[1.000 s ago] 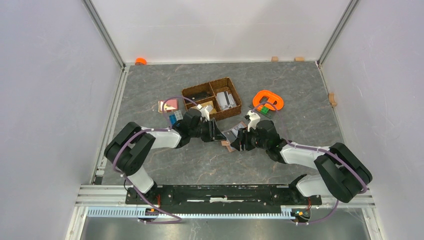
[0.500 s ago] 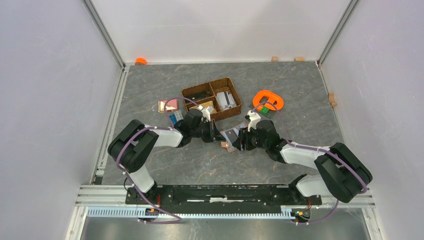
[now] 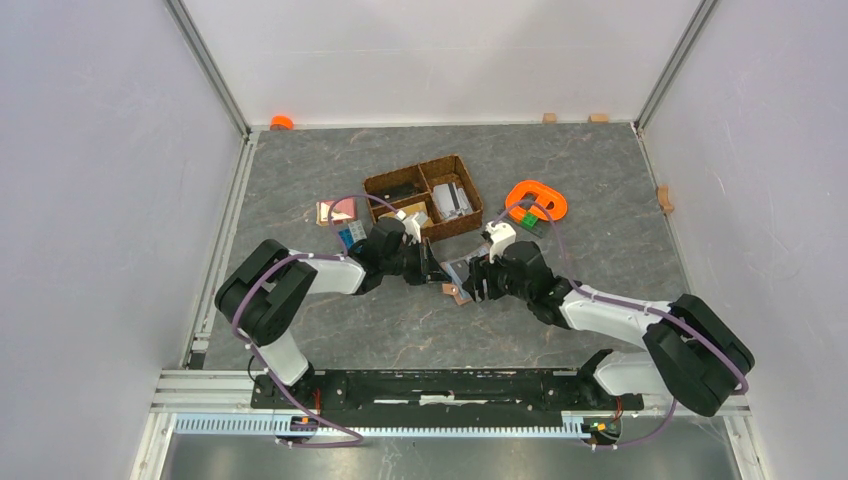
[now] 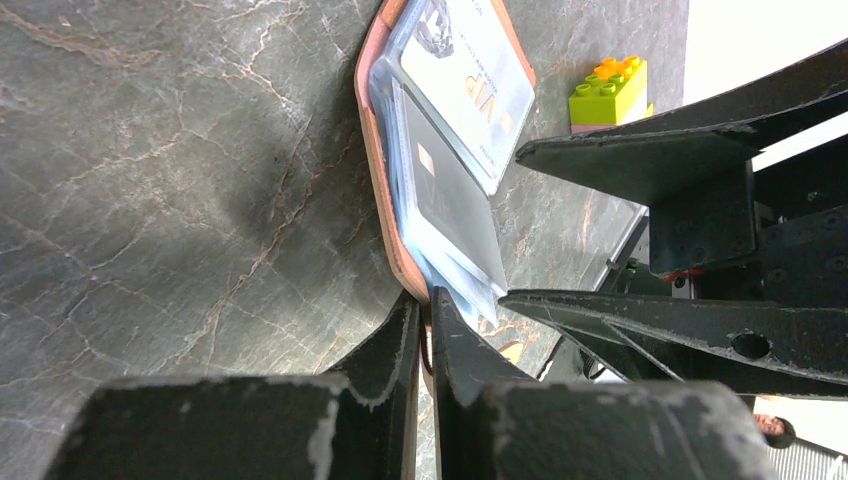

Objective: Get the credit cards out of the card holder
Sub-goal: Remove the credit card from the card holder.

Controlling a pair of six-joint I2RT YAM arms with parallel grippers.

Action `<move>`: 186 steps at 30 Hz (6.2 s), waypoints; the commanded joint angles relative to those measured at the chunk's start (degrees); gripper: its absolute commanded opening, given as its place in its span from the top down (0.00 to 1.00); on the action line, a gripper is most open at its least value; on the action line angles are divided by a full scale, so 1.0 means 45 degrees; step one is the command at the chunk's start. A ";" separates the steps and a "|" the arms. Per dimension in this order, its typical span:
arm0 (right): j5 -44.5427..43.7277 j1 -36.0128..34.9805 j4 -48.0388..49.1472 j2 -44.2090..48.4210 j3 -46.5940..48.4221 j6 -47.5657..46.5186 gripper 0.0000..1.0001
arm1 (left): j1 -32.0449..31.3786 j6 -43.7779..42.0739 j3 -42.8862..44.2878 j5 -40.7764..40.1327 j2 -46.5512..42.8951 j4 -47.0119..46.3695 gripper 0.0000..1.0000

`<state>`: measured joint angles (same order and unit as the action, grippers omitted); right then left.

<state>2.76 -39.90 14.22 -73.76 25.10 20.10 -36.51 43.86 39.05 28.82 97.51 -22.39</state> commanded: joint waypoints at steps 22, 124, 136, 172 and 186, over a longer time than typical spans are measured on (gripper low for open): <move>-0.4035 -0.2013 -0.1843 -0.0889 0.1917 -0.1437 0.29 | -0.0070 -0.0039 0.0283 0.0403 -0.0582 -0.0122 0.89; 0.0928 0.0389 0.1509 0.0199 -0.0265 0.0231 0.68 | 0.0628 0.0448 0.0048 0.1226 -0.0728 -0.0653 0.96; 0.0739 0.0390 0.4192 0.3431 -0.2408 0.0472 0.63 | 0.0381 -0.0159 -0.0173 0.0540 -0.2268 -0.0077 0.98; 0.0457 0.0101 0.4651 0.4401 -0.2547 0.0035 0.37 | -0.1162 -0.1996 -0.0357 -0.0877 -0.3669 -0.2052 0.98; 0.2776 0.1415 0.5380 0.4760 -0.2858 0.1379 0.53 | -0.1152 -0.1352 -0.0899 -0.0232 -0.3692 -0.3405 0.98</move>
<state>11.38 -35.51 34.79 -54.26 13.17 23.97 -41.58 37.43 35.46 25.26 81.28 -31.29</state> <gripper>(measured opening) 0.485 0.112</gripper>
